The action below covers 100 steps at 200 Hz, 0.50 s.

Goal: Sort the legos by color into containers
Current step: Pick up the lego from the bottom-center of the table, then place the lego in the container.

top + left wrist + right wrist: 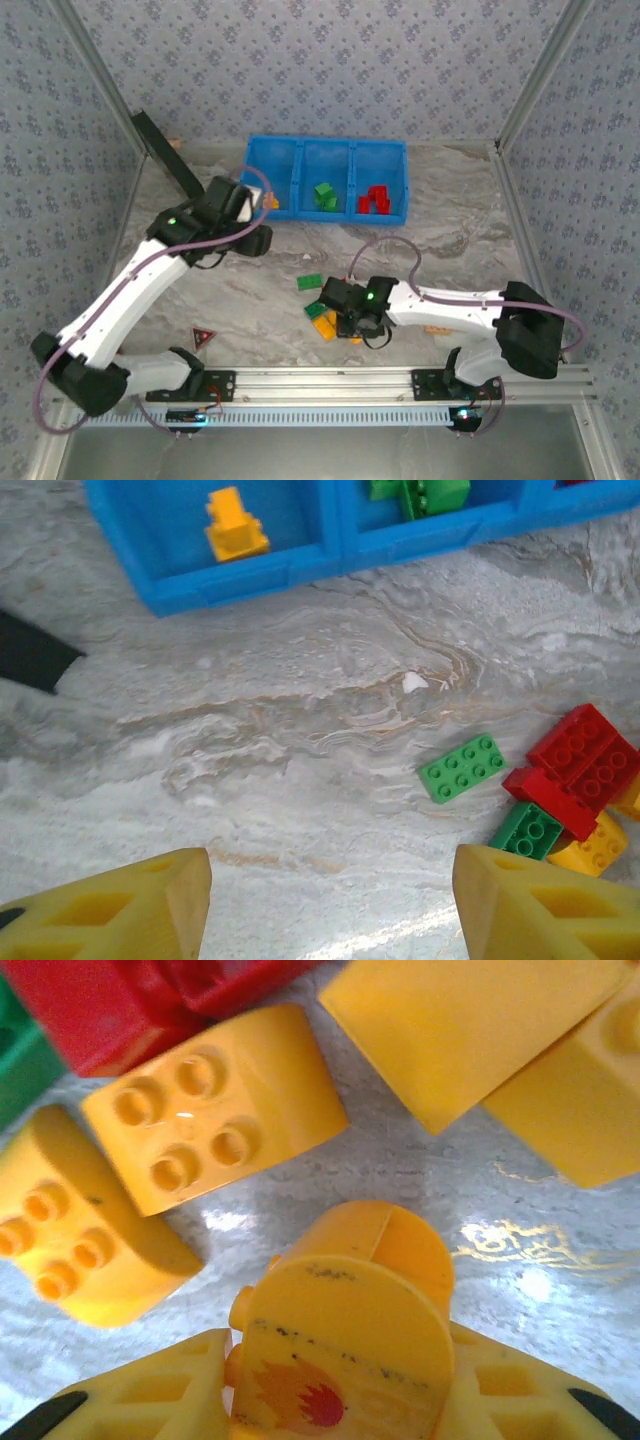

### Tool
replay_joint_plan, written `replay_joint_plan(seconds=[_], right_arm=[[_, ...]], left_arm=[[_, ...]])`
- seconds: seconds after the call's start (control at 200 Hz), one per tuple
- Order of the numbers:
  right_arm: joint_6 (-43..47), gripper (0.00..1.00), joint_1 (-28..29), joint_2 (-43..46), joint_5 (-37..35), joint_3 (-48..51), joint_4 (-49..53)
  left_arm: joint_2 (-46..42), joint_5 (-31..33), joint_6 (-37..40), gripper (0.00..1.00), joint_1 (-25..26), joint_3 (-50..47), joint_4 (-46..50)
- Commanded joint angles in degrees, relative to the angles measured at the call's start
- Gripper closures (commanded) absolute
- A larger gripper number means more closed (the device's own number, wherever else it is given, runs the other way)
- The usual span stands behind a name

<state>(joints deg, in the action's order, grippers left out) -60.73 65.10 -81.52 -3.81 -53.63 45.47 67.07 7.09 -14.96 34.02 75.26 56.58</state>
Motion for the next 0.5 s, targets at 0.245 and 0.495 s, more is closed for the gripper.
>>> replay_joint_plan(seconds=[0.245,0.495], right_arm=[[34.2,0.66,-12.3,-9.0,-6.6,-32.3,8.3],[53.2,0.65,-16.8,-26.9,-8.6,-55.6,-2.3]], left_arm=[[-13.0,-7.0,-2.7,0.33,-6.9,-8.0,7.3],[-18.4,-11.4,-9.7,0.32,-6.4,-16.0,7.8]])
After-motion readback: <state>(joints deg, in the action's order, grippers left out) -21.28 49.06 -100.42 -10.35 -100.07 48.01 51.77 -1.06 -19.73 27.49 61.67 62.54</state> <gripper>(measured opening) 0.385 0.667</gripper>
